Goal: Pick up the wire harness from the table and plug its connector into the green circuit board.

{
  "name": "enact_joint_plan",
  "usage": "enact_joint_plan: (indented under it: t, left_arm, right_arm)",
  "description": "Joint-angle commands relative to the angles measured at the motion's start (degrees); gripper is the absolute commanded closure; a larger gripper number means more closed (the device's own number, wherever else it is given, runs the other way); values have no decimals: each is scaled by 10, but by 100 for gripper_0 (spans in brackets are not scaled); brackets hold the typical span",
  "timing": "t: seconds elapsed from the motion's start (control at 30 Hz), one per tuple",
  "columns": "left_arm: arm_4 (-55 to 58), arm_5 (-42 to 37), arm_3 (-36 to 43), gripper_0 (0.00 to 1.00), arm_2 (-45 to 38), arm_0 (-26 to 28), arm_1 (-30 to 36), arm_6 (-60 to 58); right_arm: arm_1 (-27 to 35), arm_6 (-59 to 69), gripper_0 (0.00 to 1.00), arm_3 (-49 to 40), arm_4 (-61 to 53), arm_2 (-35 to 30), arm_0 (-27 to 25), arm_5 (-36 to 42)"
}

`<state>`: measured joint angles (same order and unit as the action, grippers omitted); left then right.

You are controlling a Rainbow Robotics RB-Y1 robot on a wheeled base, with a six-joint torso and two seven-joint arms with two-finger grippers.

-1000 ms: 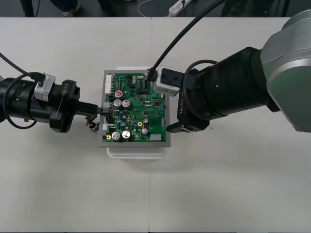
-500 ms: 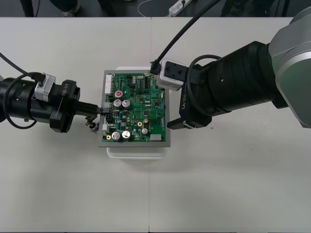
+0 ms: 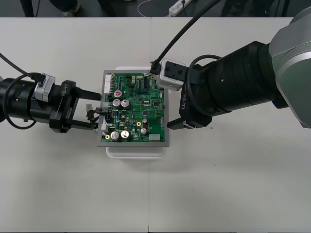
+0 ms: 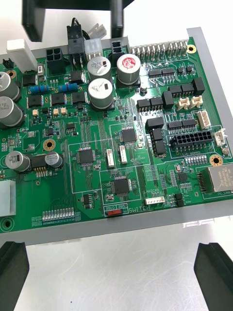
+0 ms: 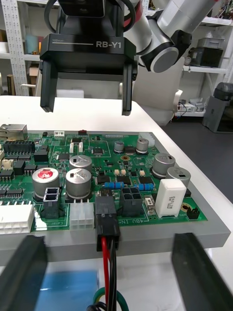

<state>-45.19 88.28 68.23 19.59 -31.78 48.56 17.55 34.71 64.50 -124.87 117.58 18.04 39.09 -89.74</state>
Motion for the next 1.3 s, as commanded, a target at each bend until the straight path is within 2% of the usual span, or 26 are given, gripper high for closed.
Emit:
enact_joint_plan:
  t: [0.03, 0.47, 0.77, 1.0, 1.3]
  left_arm:
    - [-1, 17, 0, 7, -4, -27, 30, 23]
    - [12, 17, 0, 8, -4, -27, 72, 13]
    - [12, 17, 12, 7, -4, -28, 104, 2]
    - [10, 17, 42, 7, -4, -28, 121, -16]
    - [-24, 17, 74, 8, -17, -29, 123, -89]
  right_arm:
    - [14, -32, 0, -18, -7, -17, -2, -3]
    - [19, -47, 0, -18, -17, -34, -2, -3]
    - [49, -68, 0, -17, -58, -54, -2, -3]
    - [72, -102, 0, 1, -120, -99, -18, -3]
    - [91, -196, 0, 2, -125, -160, -52, -3]
